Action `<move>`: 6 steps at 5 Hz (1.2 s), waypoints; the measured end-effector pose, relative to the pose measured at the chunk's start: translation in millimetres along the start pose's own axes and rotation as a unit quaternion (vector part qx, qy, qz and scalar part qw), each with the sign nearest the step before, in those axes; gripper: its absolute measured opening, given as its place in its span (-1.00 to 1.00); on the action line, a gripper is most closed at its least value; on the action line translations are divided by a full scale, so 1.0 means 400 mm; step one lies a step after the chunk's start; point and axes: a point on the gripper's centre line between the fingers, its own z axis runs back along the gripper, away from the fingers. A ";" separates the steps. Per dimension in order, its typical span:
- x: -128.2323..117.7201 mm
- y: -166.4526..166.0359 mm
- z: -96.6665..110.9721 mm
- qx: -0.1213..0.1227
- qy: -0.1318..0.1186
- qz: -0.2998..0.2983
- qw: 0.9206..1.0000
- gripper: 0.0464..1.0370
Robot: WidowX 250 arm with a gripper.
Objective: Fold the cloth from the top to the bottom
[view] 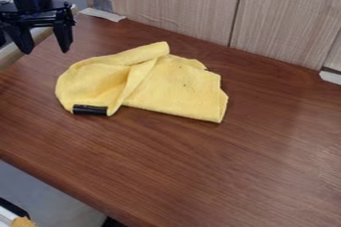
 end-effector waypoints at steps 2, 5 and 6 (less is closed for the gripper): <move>-0.034 -0.080 -0.038 -0.006 0.041 -0.065 0.997 0.93; -0.054 -0.255 -0.038 -0.013 0.036 -0.136 0.990 0.93; -0.052 -0.284 -0.042 -0.006 0.026 -0.144 0.989 0.93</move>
